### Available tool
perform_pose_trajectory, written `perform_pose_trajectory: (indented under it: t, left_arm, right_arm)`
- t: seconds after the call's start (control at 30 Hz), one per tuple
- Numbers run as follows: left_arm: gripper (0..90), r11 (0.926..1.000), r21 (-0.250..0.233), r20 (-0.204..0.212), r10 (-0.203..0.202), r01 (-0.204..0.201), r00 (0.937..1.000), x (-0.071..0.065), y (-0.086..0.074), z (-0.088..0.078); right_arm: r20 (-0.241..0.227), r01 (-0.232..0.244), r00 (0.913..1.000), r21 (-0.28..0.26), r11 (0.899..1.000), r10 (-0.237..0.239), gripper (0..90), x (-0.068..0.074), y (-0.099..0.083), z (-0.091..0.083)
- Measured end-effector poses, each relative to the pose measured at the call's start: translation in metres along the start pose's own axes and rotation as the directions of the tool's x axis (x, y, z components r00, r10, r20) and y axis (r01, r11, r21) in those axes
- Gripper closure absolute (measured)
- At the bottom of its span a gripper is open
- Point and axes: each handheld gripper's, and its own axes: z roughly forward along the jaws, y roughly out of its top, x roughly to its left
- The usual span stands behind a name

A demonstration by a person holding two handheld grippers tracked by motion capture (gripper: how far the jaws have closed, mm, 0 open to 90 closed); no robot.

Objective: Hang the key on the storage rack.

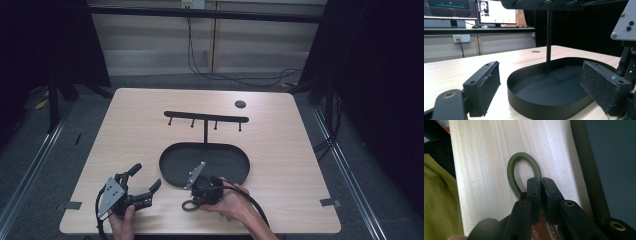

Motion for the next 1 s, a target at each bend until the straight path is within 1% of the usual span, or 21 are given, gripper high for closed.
perform_pose_trajectory:
  t: [0.07, 0.13, 0.17, 0.27, 0.33, 0.4, 0.5, 0.57, 0.6, 0.7, 0.73, 0.77, 0.8, 0.87, 0.9, 0.93, 0.97, 1.0]
  left_arm:
    - [15.7, 1.0, 0.0, 0.0, 0.0, 0.0, 1.0, 0.0, 0.0, 0.0]
    - [15.7, 1.0, 0.0, 0.0, 0.0, 0.0, 1.0, 0.0, 0.0, 0.0]
    - [15.7, 1.0, 0.0, 0.0, 0.0, 0.0, 1.0, 0.0, 0.0, 0.0]
    - [15.7, 1.0, 0.0, 0.0, 0.0, 0.0, 1.0, 0.0, 0.0, 0.0]
    - [15.7, 1.0, 0.0, 0.0, 0.0, 0.0, 1.0, 0.0, 0.0, 0.0]
    - [15.7, 1.0, 0.0, 0.001, 0.0, 0.0, 1.0, 0.0, 0.0, 0.0]
    - [15.7, 1.0, 0.0, 0.001, 0.0, 0.0, 1.0, 0.0, 0.0, 0.0]
    - [15.7, 1.0, 0.0, 0.001, 0.0, 0.0, 1.0, 0.0, 0.0, 0.0]
    - [15.6, 1.0, 0.0, 0.001, 0.0, 0.0, 1.0, 0.0, 0.0, 0.0]
    - [15.7, 1.0, 0.001, 0.001, 0.0, 0.0, 1.0, 0.0, 0.0, 0.0]
    - [15.7, 1.0, 0.0, 0.001, 0.0, 0.0, 1.0, 0.0, 0.0, 0.0]
    - [15.7, 1.0, 0.0, 0.001, 0.0, 0.0, 1.0, 0.0, 0.0, 0.0]
    - [15.7, 1.0, 0.0, 0.001, 0.0, 0.0, 1.0, 0.0, 0.0, 0.0]
    - [15.6, 1.0, 0.0, 0.001, 0.0, 0.0, 1.0, 0.0, 0.0, 0.0]
    - [15.7, 1.0, 0.0, 0.001, 0.0, 0.0, 1.0, 0.0, 0.0, 0.0]
    - [15.6, 1.0, 0.001, 0.001, 0.0, 0.0, 1.0, 0.0, 0.0, 0.0]
    - [15.7, 1.0, 0.001, 0.001, 0.0, 0.0, 1.0, 0.0, 0.0, 0.0]
    - [15.6, 1.0, 0.0, 0.001, 0.0, 0.0, 1.0, 0.0, 0.0, 0.0]
  right_arm:
    - [0.002, 0.012, 0.9999, 0.002, 1.0, -0.012, 84.8, 0.0, 0.001, 0.0]
    - [-0.002, 0.0, 1.0, 0.017, 1.0, 0.0, 85.6, 0.0, 0.002, 0.0]
    - [-0.002, -0.004, 1.0, 0.017, 1.0, 0.004, 85.7, 0.0, 0.003, 0.0]
    - [-0.007, -0.001, 1.0, 0.019, 1.0, 0.001, 85.9, -0.001, 0.003, 0.0]
    - [-0.006, 0.018, 0.9998, 0.01, 1.0, -0.018, 86.1, -0.001, 0.002, 0.0]
    - [-0.01, 0.025, 0.9997, 0.011, 1.0, -0.025, 86.1, -0.001, 0.003, 0.0]
    - [-0.024, 0.025, 0.9994, 0.007, 1.0, -0.025, 86.2, -0.003, 0.003, 0.0]
    - [-0.025, 0.017, 0.9995, 0.013, 1.0, -0.017, 86.2, -0.004, 0.004, -0.002]
    - [-0.024, 0.026, 0.9994, 0.015, 1.0, -0.025, 86.2, -0.004, 0.004, -0.002]
    - [-0.019, 0.024, 0.9995, 0.02, 1.0, -0.023, 86.2, -0.005, 0.004, -0.004]
    - [-0.025, 0.018, 0.9995, 0.021, 1.0, -0.017, 86.2, -0.006, 0.005, -0.009]
    - [-0.03, 0.021, 0.9993, 0.027, 0.999, -0.021, 86.2, -0.007, 0.006, -0.01]
    - [-0.03, 0.013, 0.9995, 0.03, 0.999, -0.012, 86.2, -0.007, 0.007, -0.011]
    - [-0.048, 0.024, 0.9986, 0.046, 0.999, -0.022, 86.1, -0.008, 0.008, -0.014]
    - [-0.048, 0.024, 0.9986, 0.046, 0.999, -0.022, 86.1, -0.008, 0.008, -0.014]
    - [-0.048, 0.024, 0.9986, 0.063, 0.998, -0.021, 86.2, -0.009, 0.009, -0.015]
    - [-0.048, 0.024, 0.9986, 0.063, 0.998, -0.021, 86.2, -0.009, 0.009, -0.015]
    - [-0.052, 0.023, 0.9984, 0.069, 0.997, -0.019, 86.2, -0.011, 0.009, -0.016]
